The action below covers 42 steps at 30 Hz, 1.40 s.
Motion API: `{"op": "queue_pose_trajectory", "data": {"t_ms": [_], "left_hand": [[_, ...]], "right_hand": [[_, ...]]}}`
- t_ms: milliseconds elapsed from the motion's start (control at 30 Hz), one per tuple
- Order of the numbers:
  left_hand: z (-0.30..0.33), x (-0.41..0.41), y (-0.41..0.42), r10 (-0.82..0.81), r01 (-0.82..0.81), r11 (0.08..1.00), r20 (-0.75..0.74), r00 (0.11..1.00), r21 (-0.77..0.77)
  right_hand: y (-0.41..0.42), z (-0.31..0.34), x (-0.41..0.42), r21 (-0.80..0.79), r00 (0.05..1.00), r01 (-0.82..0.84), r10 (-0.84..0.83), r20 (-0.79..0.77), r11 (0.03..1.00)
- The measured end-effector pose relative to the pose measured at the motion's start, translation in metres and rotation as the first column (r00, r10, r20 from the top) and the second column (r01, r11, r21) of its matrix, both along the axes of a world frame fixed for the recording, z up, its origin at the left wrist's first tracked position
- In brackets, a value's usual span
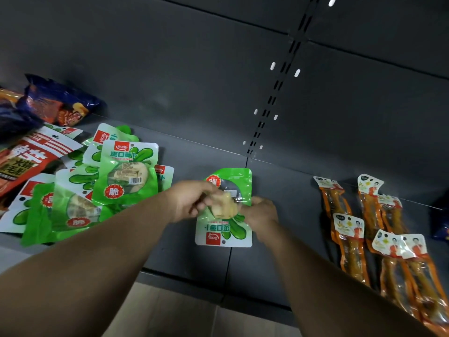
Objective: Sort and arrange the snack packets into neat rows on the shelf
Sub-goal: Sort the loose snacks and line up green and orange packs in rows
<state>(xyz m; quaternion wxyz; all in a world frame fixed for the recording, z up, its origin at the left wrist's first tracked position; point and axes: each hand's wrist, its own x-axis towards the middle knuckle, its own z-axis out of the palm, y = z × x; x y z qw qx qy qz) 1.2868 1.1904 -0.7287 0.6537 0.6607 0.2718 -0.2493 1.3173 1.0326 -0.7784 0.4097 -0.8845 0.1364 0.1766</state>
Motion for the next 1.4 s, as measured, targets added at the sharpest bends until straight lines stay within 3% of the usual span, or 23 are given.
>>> {"op": "queue_pose_trajectory", "data": {"t_ms": [67, 167, 333, 433, 533, 600, 667, 767, 867, 967, 1067, 1200, 1300, 1367, 1400], "left_hand": [[-0.002, 0.008, 0.011, 0.246, -0.276, 0.942, 0.163, 0.955, 0.191], [-0.010, 0.013, 0.021, 0.379, -0.432, 0.861, 0.227, 0.897, 0.268], [-0.014, 0.010, 0.003, 0.312, -0.323, 0.938, 0.094, 0.945, 0.124], [-0.016, 0.013, -0.006, 0.339, -0.344, 0.937, 0.081, 0.937, 0.060], [-0.018, 0.017, -0.012, 0.353, -0.398, 0.878, 0.203, 0.913, 0.265], [-0.016, 0.018, -0.013, 0.173, -0.318, 0.814, 0.320, 0.932, 0.486], [-0.005, 0.015, -0.016, -0.186, -0.160, 0.712, 0.402, 0.896, 0.684], [0.014, 0.016, -0.027, -0.722, 0.065, 0.358, 0.232, 0.651, 0.932], [0.026, 0.022, -0.039, -0.881, 0.168, 0.053, -0.033, 0.471, 0.984], [0.029, 0.028, -0.048, -0.840, 0.282, -0.095, -0.229, 0.493, 0.955], [0.027, 0.027, -0.052, -0.767, 0.483, 0.014, -0.300, 0.566, 0.876], [0.016, 0.021, -0.043, -0.689, 0.495, 0.307, -0.169, 0.705, 0.813], [0.000, 0.014, -0.031, -0.452, 0.297, 0.665, 0.053, 0.890, 0.685], [-0.011, 0.011, -0.027, -0.160, 0.051, 0.897, 0.216, 0.963, 0.438], [-0.012, 0.010, -0.028, -0.044, -0.041, 0.947, 0.256, 0.966, 0.318]], "right_hand": [[-0.003, 0.003, -0.001, 0.033, 1.000, -0.001, 0.000, 0.023, 0.999], [-0.006, 0.006, -0.002, 0.094, 0.999, -0.031, 0.028, 0.026, 0.995], [-0.010, 0.017, -0.005, 0.127, 0.997, -0.069, 0.066, 0.030, 0.989], [-0.016, 0.023, -0.006, 0.112, 0.997, -0.080, 0.078, 0.028, 0.990], [-0.023, 0.028, -0.006, 0.009, 0.987, -0.154, 0.154, 0.053, 0.988], [-0.026, 0.031, -0.004, -0.158, 0.958, -0.268, 0.280, 0.057, 0.950], [-0.025, 0.037, -0.002, -0.290, 0.923, -0.352, 0.381, 0.048, 0.890], [-0.023, 0.048, 0.001, -0.407, 0.851, -0.456, 0.521, 0.062, 0.792], [-0.021, 0.056, 0.000, -0.482, 0.768, -0.540, 0.638, 0.054, 0.690], [-0.023, 0.061, -0.001, -0.498, 0.728, -0.569, 0.682, 0.066, 0.655], [-0.024, 0.061, -0.004, -0.507, 0.705, -0.563, 0.700, 0.119, 0.653], [-0.030, 0.064, -0.002, -0.432, 0.801, -0.370, 0.518, 0.300, 0.822], [-0.040, 0.067, 0.003, -0.259, 0.902, -0.073, 0.175, 0.394, 0.963], [-0.045, 0.065, 0.002, -0.068, 0.941, 0.158, -0.129, 0.314, 0.985], [-0.046, 0.063, 0.001, 0.015, 0.941, 0.249, -0.245, 0.231, 0.968]]}}
